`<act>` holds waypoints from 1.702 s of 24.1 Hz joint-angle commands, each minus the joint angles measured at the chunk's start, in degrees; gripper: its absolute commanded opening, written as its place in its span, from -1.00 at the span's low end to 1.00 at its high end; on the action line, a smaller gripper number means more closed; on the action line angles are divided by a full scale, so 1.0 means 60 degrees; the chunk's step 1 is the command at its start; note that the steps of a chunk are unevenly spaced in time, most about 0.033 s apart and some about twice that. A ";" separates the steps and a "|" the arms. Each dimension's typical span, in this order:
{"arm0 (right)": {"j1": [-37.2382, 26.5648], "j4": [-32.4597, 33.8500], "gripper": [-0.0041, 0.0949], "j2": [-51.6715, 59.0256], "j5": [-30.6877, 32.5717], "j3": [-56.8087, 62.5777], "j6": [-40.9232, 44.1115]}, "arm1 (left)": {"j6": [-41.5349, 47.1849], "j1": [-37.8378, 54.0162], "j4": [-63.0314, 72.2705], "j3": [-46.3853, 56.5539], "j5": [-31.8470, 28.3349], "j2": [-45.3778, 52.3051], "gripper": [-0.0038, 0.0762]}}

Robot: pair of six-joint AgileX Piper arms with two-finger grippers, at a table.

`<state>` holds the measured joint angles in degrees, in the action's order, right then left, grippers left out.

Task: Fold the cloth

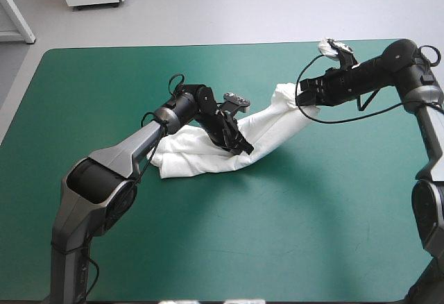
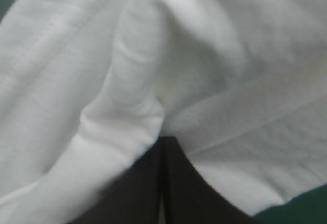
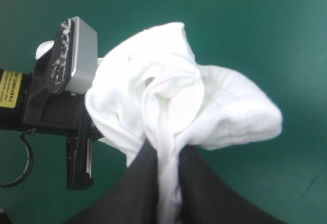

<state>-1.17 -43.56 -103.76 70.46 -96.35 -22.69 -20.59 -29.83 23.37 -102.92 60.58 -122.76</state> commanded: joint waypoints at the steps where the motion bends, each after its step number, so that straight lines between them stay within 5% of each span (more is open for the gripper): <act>1: -0.0088 -0.0538 -0.94 0.0628 -0.0245 -0.0387 -0.0067 | 0.0325 -0.0021 -0.0627 -0.0817 0.0453 0.0691 -0.93; 10: 0.0289 -0.0670 -0.94 0.0628 -0.0264 -0.0387 -0.0067 | 0.0817 0.0442 -0.2368 -0.1494 0.1763 0.3336 -0.93; 19: 0.3219 -0.1450 -0.94 0.0590 -0.2207 -0.0387 -0.0091 | 0.1559 0.1311 -0.4018 -0.1476 0.1805 0.8672 -0.93; 27: 0.4824 -0.2408 -0.91 -0.0788 -0.2682 -0.0387 -0.0685 | 0.2014 0.1311 -0.4633 -0.1454 0.2192 0.9847 -0.93; 31: 0.5071 -0.2916 -0.57 -0.1350 -0.2567 -0.0531 -0.1360 | 0.2014 0.1311 -0.4611 -0.1454 0.2192 0.9755 -0.93; 34: 0.5156 -0.3138 0.26 -0.1877 -0.2465 -0.1212 -0.1565 | 0.2014 0.1311 -0.4611 -0.1228 0.2192 0.9734 -0.93; 41: 0.5027 -0.1731 0.39 -0.1854 -0.2079 -0.2662 -0.1127 | 0.2014 0.1311 -0.4634 -0.1054 0.2192 0.9734 -0.93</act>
<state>29.74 -55.01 -118.71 56.48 -107.19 -30.79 -9.04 -22.15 -4.41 -108.29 71.57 -64.80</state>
